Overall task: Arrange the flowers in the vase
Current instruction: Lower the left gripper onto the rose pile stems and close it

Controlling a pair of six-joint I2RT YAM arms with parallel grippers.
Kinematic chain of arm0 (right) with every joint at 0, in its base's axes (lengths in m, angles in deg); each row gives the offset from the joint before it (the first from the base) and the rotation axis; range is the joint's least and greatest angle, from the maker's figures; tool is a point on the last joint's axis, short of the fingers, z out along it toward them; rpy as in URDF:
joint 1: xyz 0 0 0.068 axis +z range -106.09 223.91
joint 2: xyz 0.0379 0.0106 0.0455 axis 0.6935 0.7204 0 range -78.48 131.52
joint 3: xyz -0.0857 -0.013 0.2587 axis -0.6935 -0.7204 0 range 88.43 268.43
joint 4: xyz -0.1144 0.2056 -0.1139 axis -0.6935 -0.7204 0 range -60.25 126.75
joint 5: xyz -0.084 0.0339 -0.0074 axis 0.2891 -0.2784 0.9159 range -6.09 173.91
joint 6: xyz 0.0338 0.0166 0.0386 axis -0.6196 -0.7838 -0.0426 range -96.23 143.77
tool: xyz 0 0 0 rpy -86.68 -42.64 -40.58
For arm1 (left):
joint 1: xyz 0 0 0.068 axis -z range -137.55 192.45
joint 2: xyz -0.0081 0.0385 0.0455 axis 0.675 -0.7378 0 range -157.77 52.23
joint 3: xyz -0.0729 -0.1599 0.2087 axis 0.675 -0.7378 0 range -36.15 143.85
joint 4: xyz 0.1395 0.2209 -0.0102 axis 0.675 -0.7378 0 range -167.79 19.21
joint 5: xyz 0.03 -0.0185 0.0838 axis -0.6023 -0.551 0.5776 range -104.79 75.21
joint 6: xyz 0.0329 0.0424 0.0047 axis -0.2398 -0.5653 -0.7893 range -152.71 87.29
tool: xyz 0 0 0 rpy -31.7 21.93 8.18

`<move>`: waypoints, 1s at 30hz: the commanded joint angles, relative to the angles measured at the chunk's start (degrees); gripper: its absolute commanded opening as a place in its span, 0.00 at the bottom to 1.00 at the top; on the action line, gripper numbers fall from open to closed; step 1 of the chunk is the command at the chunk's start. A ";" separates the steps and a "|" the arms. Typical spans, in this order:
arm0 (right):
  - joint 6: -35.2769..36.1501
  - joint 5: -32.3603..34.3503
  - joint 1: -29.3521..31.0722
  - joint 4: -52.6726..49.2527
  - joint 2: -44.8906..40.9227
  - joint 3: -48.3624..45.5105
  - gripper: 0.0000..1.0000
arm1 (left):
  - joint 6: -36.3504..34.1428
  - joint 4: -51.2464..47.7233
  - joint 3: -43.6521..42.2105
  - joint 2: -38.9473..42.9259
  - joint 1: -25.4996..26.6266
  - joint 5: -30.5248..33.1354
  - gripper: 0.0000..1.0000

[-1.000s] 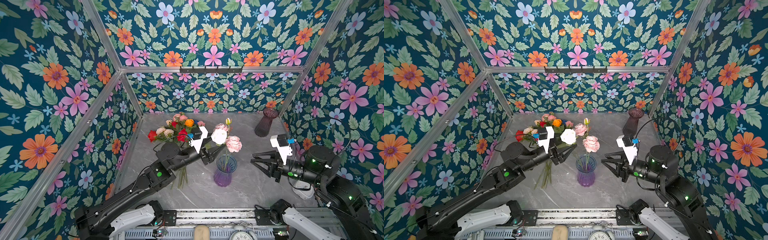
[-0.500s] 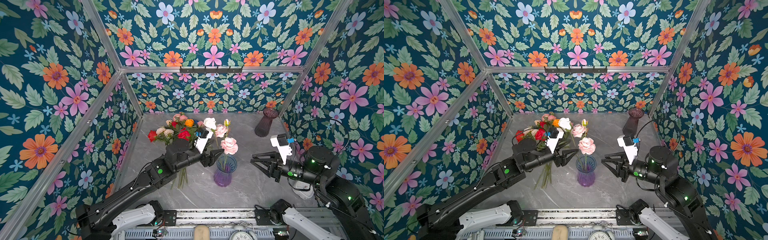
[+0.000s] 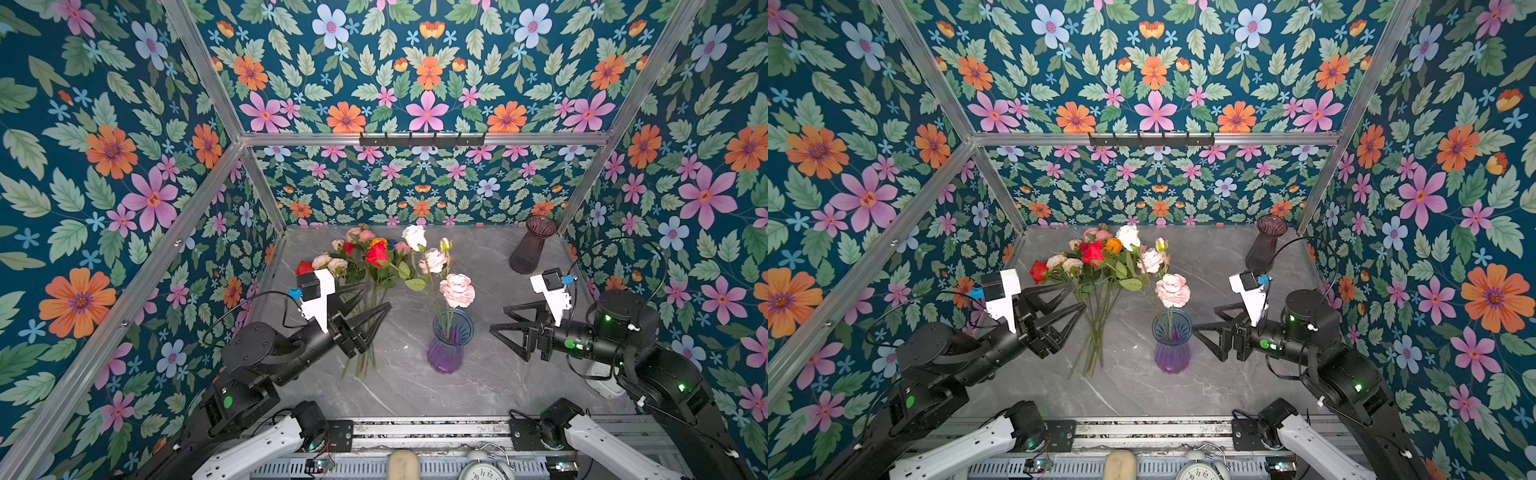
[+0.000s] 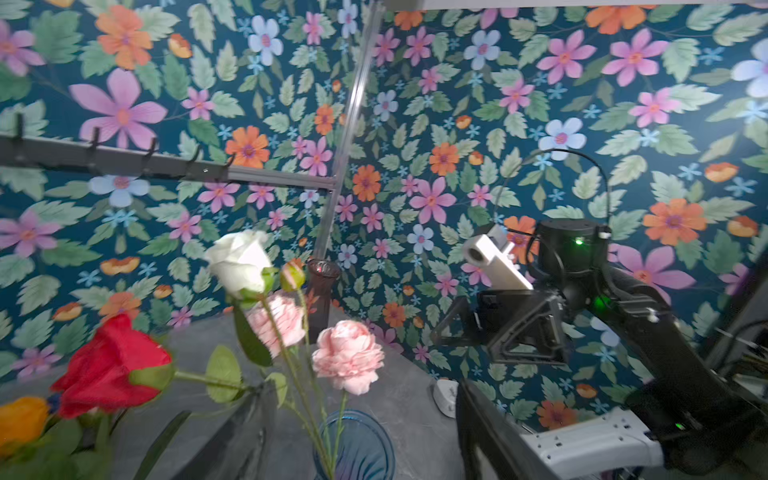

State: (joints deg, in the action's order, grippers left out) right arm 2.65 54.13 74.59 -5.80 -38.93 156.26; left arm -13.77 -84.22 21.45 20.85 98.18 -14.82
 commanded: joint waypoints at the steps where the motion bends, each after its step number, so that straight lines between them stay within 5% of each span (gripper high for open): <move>1: -1.06 2.83 0.04 -0.83 0.59 -0.69 0.99 | 10.18 -14.56 -1.40 0.81 0.00 19.21 0.71; 5: 0.38 7.42 0.07 -0.52 1.03 -4.90 0.99 | 26.12 -31.35 -5.68 -1.66 0.00 34.44 0.77; 10: -0.12 8.95 0.01 3.01 1.96 -9.53 0.88 | 33.20 -30.46 -13.92 -7.06 -0.50 35.70 0.78; 13: 0.09 7.21 -0.09 1.55 6.59 -6.92 0.76 | 29.29 -23.09 -15.27 -15.63 -8.24 26.18 0.76; 15: 0.83 6.91 -0.40 -1.51 9.51 -4.11 0.75 | 24.71 -15.16 -16.44 -21.75 -18.36 12.19 0.67; 17: 1.23 8.32 -0.64 -3.05 10.00 -3.54 0.79 | 21.93 -8.30 -17.35 -27.39 -25.48 5.58 0.62; 20: -2.00 13.83 -1.03 -4.76 7.47 -5.43 0.94 | 19.47 -4.30 -15.52 -36.18 -30.95 3.59 0.62; 30: -2.05 11.73 -3.85 -7.41 4.05 -8.39 0.83 | 17.01 2.34 -9.90 -54.10 -37.25 4.04 0.45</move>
State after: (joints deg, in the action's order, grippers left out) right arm -0.24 64.66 70.76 -11.61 -34.74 147.02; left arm 4.48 -84.46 10.72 -31.47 62.07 -11.17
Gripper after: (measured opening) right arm 0.828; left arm 0.453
